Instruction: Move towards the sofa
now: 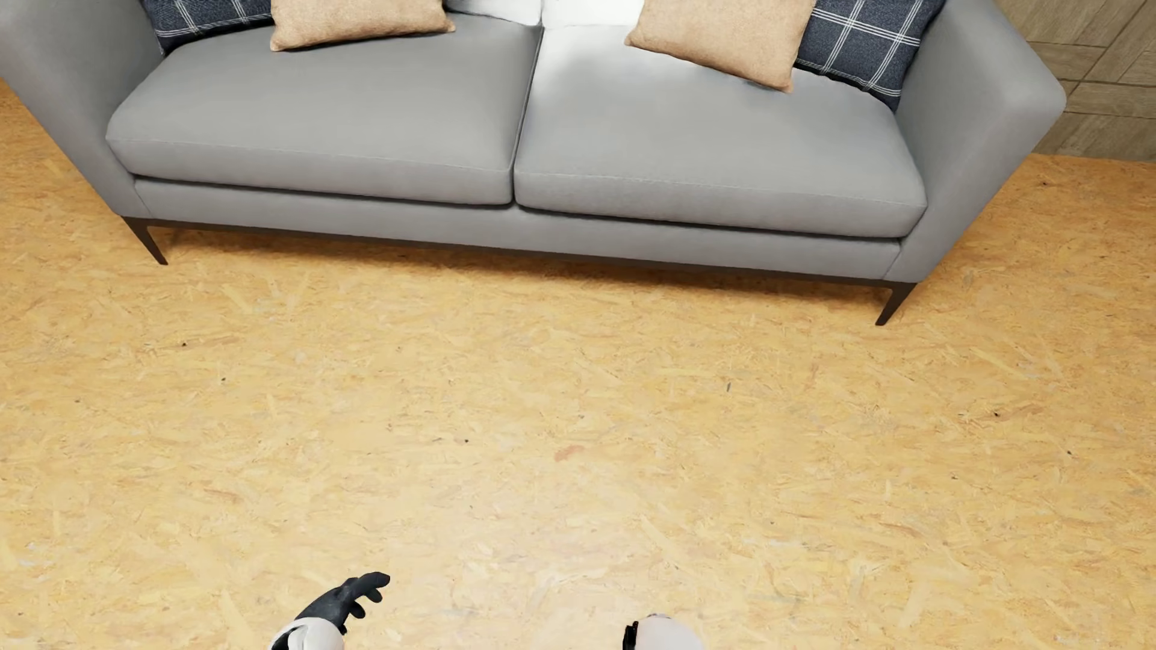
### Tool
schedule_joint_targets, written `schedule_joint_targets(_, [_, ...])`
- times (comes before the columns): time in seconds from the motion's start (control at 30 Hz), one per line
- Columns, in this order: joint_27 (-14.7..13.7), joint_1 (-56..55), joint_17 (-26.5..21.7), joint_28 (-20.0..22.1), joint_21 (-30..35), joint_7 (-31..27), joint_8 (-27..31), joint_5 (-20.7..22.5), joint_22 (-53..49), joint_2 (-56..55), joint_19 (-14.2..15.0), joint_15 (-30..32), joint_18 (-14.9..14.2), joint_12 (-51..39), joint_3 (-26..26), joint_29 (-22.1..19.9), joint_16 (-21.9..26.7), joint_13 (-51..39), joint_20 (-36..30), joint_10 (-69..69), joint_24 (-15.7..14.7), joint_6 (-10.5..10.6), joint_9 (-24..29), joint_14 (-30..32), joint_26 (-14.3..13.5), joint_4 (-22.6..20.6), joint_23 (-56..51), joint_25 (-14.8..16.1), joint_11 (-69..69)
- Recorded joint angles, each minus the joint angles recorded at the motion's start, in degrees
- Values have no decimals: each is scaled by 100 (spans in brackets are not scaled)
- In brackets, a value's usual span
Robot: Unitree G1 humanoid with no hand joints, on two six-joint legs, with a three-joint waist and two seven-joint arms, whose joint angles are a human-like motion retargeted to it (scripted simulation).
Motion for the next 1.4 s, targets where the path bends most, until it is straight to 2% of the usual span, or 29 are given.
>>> schedule_joint_targets(0.07, [7,195,450,42,-355,-216,-503,85,-54,-86,133,104,-90,-482,-245,-194,-101,455,-250,15,17,-33,-59,-267,-81,-181,-347,-68,-2017])
schedule_joint_targets(0.1, [45,329,675,96,-463,-314,-633,218,-145,29,163,213,-167,-641,-331,-131,-192,587,-323,-47,-61,-46,-112,-403,-181,-278,-423,-167,-3328])
schedule_joint_targets(0.13, [98,494,887,150,-509,-417,-706,337,-264,224,382,492,-268,-737,-394,-14,-262,644,-421,-151,-121,-50,-171,-502,-281,-344,-417,-274,-4514])
schedule_joint_targets(0.17, [158,661,1056,190,-450,-535,-939,361,-413,459,-684,950,-379,-759,-432,238,-314,619,-518,-222,-205,-47,-224,-538,-402,-368,-329,-392,-4988])
schedule_joint_targets(0.2, [187,738,1182,223,-288,-720,-1072,370,-568,567,-1298,920,-536,-742,-451,544,-330,495,-635,-27,-269,-25,-244,-492,-524,-288,-154,-538,-4910])
schedule_joint_targets(0.23, [200,623,1211,322,-48,-853,-1117,393,-729,656,-1240,653,-669,-612,-466,856,-367,237,-630,558,-389,32,-233,-276,-629,-116,95,-754,-4712])
schedule_joint_targets(0.3, [378,-17,1079,420,410,-1223,-1111,385,-807,822,-1093,64,-1079,-115,-422,1261,-542,-371,-499,2414,-640,143,-172,1141,-604,222,465,-1271,-4077])
schedule_joint_targets(0.37, [228,-1025,883,-310,575,-1929,-1358,390,-605,1231,-1049,-361,-937,-11,-258,1185,-340,-840,-769,4362,-336,214,-127,2043,-436,375,204,-1611,-3945])
schedule_joint_targets(0.4, [157,-1439,765,-446,475,-2051,-1393,459,-536,1450,-998,-556,-868,57,-169,802,-229,-1100,-717,5013,-210,276,-103,1911,-360,578,52,-1627,-3887])
schedule_joint_targets(0.47, [70,-2103,500,85,255,-2073,-1297,630,-406,1897,-890,-874,-627,435,13,-58,-263,-1785,-11,5329,-380,392,-72,1789,-123,905,27,-1481,-3842])
schedule_joint_targets(0.53, [120,-2521,149,507,324,-1972,-1114,794,-381,2330,-797,-1100,-841,888,159,-143,-325,-2650,693,4436,-820,454,-71,1445,62,994,164,-1530,-3973])
schedule_joint_targets(0.6, [-1,-2542,-114,359,406,-1521,-841,944,-312,2681,-644,-1338,-651,1323,277,-70,-96,-3379,819,2566,-812,507,-107,1421,122,1142,-35,-1576,-4106])
schedule_joint_targets(0.63, [-117,-2442,-191,251,403,-1312,-681,1005,-298,2826,-594,-1429,-536,1551,323,-157,-8,-3655,863,1370,-791,524,-137,1644,136,1113,-228,-1535,-4192])
schedule_joint_targets(0.67, [-301,-2286,-236,218,420,-1164,-516,1061,-277,2954,-548,-1517,-661,1779,350,-269,29,-3883,963,203,-796,536,-175,1948,195,1060,-432,-1460,-4284])
schedule_joint_targets(0.7, [-431,-2094,-272,241,456,-1105,-341,1078,-223,3083,-494,-1613,-562,2003,364,-383,-12,-4049,1064,-567,-809,544,-210,2307,281,1008,-607,-1390,-4345])
schedule_joint_targets(0.73, [-538,-1971,-300,236,522,-940,-192,1044,-136,3160,-420,-1710,-199,2197,360,-457,-102,-4156,1123,-580,-826,543,-229,2331,310,1032,-773,-1350,-4273])
schedule_joint_targets(0.77, [-585,-1895,-294,197,498,-804,-90,941,21,3158,-356,-1795,-80,2304,356,-513,-190,-4167,1092,-391,-772,516,-215,2158,388,1030,-951,-1288,-4032])
schedule_joint_targets(0.87, [-626,-1717,87,-354,95,-589,8,563,336,2727,-207,-1146,-145,2232,345,-852,-282,-3450,747,146,-348,321,-115,1588,575,957,-1494,-999,-2640])
schedule_joint_targets(0.9, [-663,-1596,166,-482,180,-453,198,444,231,2379,9,-656,-121,2185,339,-759,-361,-3201,711,144,-285,260,-83,1458,505,887,-1540,-1001,-1983])
schedule_joint_targets(0.93, [-687,-1461,124,-477,451,-310,385,334,60,1989,352,-237,-100,2124,344,-430,-462,-3012,753,85,-291,195,-50,1346,406,809,-1468,-1218,-1286])
schedule_joint_targets(0.97, [-731,-1320,58,-310,733,-183,468,167,-153,1599,571,-48,-87,2029,364,-15,-561,-2862,854,22,-350,112,-10,1257,271,730,-1315,-1511,-604])
schedule_joint_targets(1.0, [-630,-1232,80,-58,815,-109,354,-142,-344,1269,590,-147,-94,1890,385,342,-636,-2699,952,10,-409,21,32,1176,144,659,-1038,-1626,-126])
schedule_joint_targets(1.1, [235,-1033,367,474,478,-211,-588,-1190,-816,842,-155,-602,-161,1275,333,257,-694,-2214,1059,-142,-515,-221,129,1069,-69,388,255,-1126,-79])
schedule_joint_targets(1.13, [416,-979,370,547,722,-284,-782,-1298,-883,787,-280,-757,-193,1094,290,506,-707,-2089,1076,-210,-550,-280,150,1047,-247,295,719,-1161,-432])
schedule_joint_targets(1.2, [448,-911,192,571,1017,-428,-730,-1044,-1150,735,-218,-934,-284,807,217,1177,-704,-1809,1046,-280,-603,-374,169,975,-570,194,1018,-1112,-1671])
schedule_joint_targets(1.23, [210,-887,-18,579,1239,-499,-589,-826,-1289,828,-44,-879,-332,716,188,1347,-690,-1596,1028,-302,-630,-413,162,940,-743,157,911,-1229,-2649])
schedule_joint_targets(1.27, [100,-814,-82,582,1219,-583,-502,-599,-1424,1000,-181,-294,-364,657,161,1251,-628,-1389,981,-507,-603,-436,142,998,-866,162,737,-1204,-3570])
schedule_joint_targets(1.37, [169,-867,121,580,591,-770,-744,-509,-1642,1290,-244,-351,-482,684,122,375,-588,-1051,1041,-411,-662,-442,133,951,-963,245,374,-678,-4022])
schedule_joint_targets(1.4, [186,-908,158,620,691,-806,-784,-454,-1620,1326,-234,-372,-533,781,116,308,-625,-1138,1138,-265,-709,-406,140,884,-895,334,380,-709,-4021])
